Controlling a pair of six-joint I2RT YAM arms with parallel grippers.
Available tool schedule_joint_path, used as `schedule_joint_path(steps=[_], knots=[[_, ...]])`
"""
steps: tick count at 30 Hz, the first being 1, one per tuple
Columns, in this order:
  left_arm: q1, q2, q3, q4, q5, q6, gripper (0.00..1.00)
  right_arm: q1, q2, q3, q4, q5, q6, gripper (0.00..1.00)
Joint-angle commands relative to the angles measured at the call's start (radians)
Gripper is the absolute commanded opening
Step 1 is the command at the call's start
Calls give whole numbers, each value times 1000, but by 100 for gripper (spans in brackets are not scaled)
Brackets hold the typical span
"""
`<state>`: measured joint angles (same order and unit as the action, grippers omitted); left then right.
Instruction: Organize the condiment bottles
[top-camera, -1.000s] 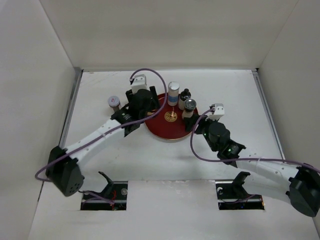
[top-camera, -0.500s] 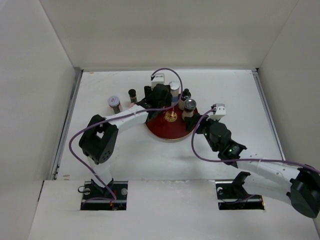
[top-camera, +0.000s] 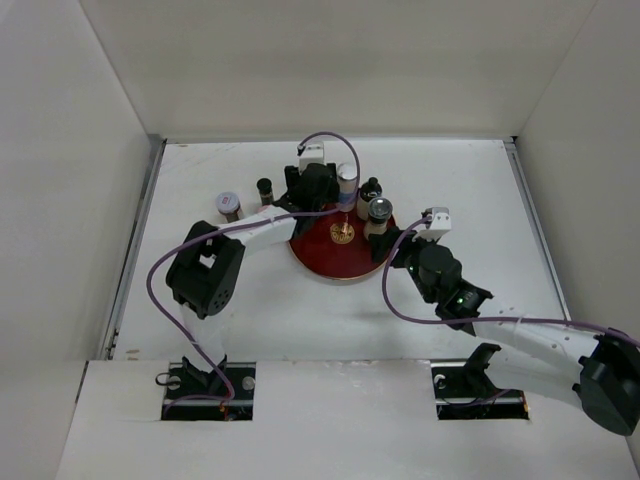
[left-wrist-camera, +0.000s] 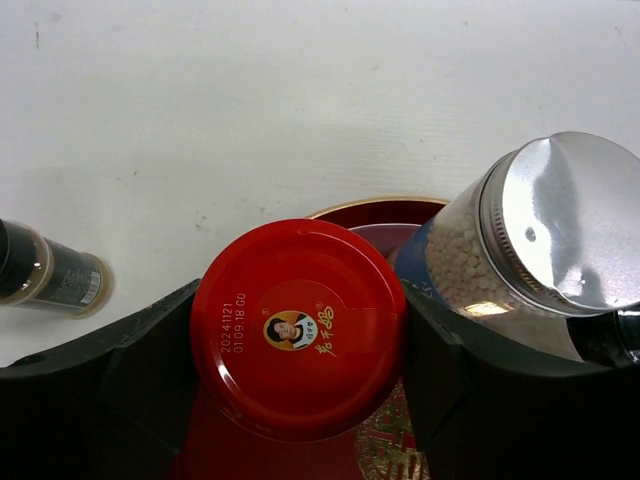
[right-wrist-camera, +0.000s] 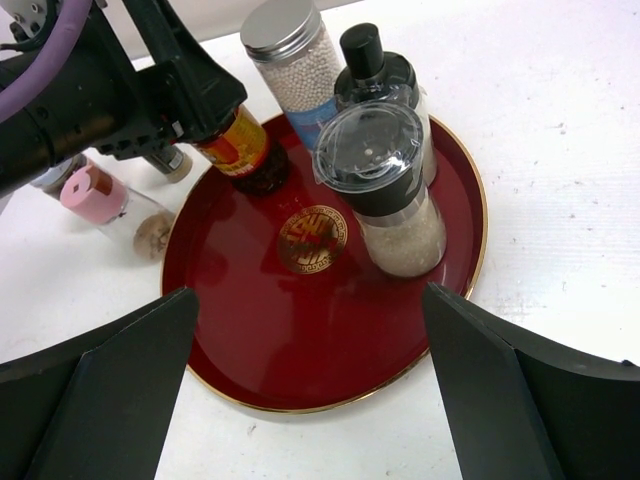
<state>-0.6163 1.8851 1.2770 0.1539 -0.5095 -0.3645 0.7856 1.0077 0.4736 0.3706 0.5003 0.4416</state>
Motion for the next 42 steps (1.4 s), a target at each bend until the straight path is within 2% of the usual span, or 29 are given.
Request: schedule_joint_path(steps=[1,3,5,10,15,18,22,26,33,42], knots=[[-7,-73,19,165,-23,9,71,-4,-6,3,53,6,5,100],[-16,-101,-5,179,-15,10,82,-4,-8,3,53,6,5,100],[-30,-144,-40,199,3,9,88,-4,0,5,53,6,5,100],[-62,-271,-123,243,6,12,93,-3,6,8,53,6,3,100],[-72,-455,-277,211,-73,2,84,-3,0,7,53,6,3,100],[-58,-552,-356,95,-151,-14,78,-3,0,7,53,6,3,100],[22,-619,-422,-65,-152,-82,77,-3,5,7,53,6,5,100],[102,-590,-432,-108,-61,-90,78,-3,12,7,62,6,3,100],[157,-480,-419,-74,2,-88,76,-3,37,16,63,6,-1,100],[161,-383,-412,-37,14,-99,55,-3,29,13,64,6,-1,100]])
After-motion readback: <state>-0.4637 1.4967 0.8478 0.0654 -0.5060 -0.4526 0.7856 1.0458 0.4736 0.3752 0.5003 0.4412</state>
